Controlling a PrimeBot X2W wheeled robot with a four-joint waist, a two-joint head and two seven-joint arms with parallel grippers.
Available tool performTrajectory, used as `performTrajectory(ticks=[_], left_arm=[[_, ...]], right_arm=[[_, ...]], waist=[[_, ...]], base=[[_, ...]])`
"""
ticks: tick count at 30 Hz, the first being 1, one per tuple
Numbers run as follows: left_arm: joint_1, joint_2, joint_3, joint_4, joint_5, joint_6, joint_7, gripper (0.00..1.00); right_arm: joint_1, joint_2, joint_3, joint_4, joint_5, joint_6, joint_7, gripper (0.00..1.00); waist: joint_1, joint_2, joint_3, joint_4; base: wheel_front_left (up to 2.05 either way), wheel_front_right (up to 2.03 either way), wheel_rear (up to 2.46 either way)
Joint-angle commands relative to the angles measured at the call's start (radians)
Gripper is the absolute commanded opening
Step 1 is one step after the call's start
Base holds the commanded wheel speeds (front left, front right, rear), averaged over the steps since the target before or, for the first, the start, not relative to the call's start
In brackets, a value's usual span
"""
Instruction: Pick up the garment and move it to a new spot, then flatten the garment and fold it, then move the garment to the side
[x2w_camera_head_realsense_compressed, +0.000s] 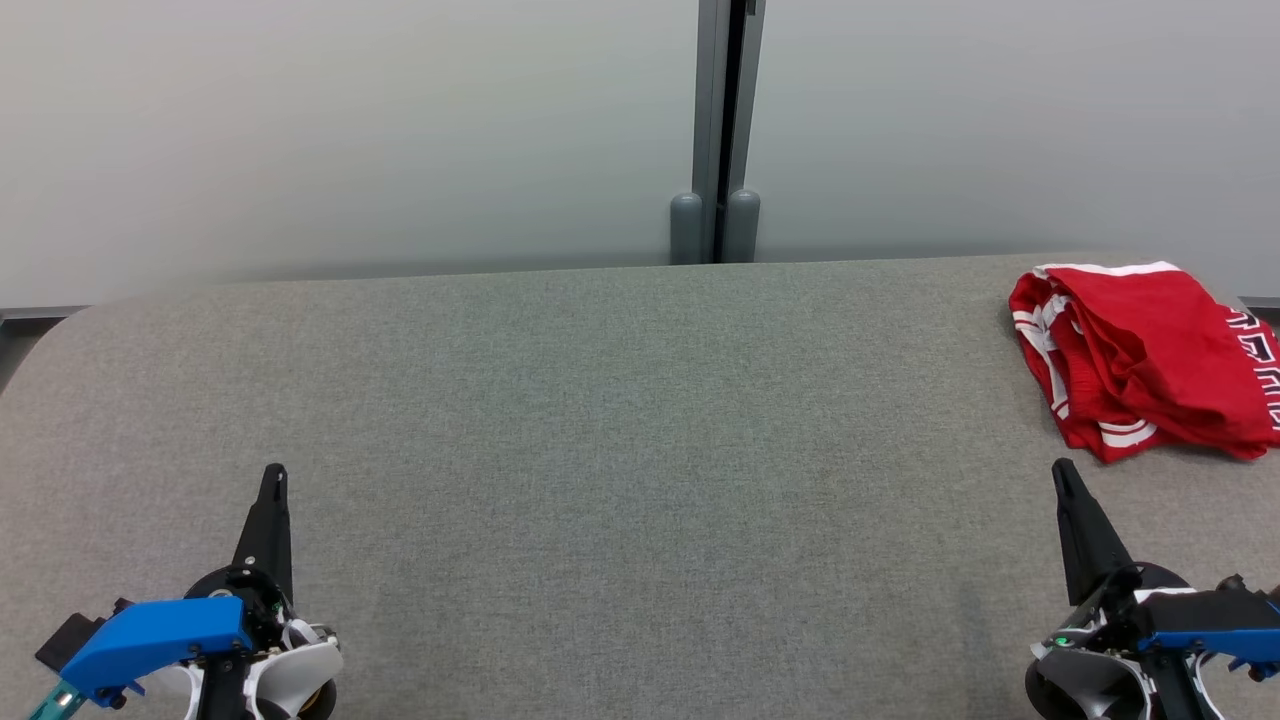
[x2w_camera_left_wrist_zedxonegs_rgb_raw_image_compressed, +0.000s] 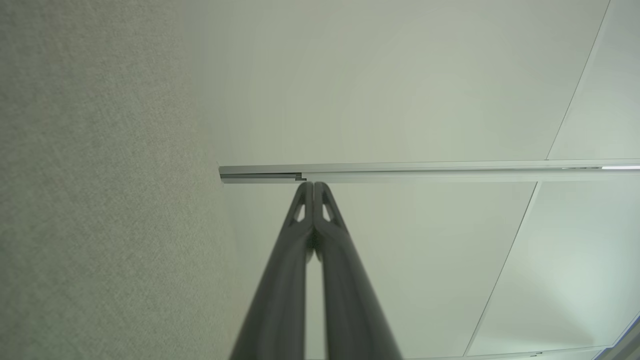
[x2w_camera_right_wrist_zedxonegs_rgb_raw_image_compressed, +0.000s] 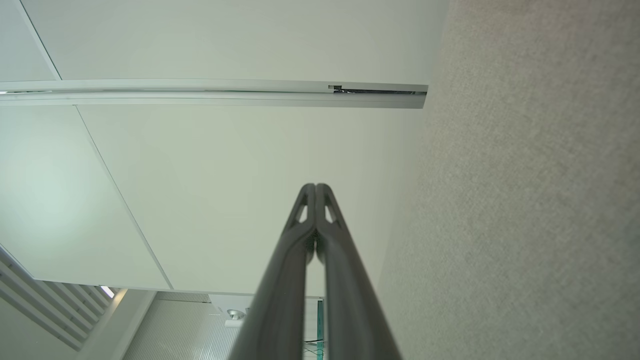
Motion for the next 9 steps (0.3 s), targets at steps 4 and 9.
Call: performTrajectory(ticks=[4, 9], left_arm=[[-0.009, -0.002, 0.003, -0.004, -0.002, -0.010, 0.005, 0.00], [-0.009, -0.002, 0.002, -0.004, -0.002, -0.010, 0.005, 0.00]], right_arm=[[-0.013, -0.008, 0.000, 0.001, 0.003, 0.000, 0.002, 0.00], [-0.013, -0.007, 0.000, 0.001, 0.003, 0.000, 0.002, 0.00]], waist=[[0.0000, -0.0001, 0.000, 0.000], [0.0000, -0.0001, 0.000, 0.000]], base=[[0.00, 0.00, 0.00], [0.00, 0.00, 0.00]])
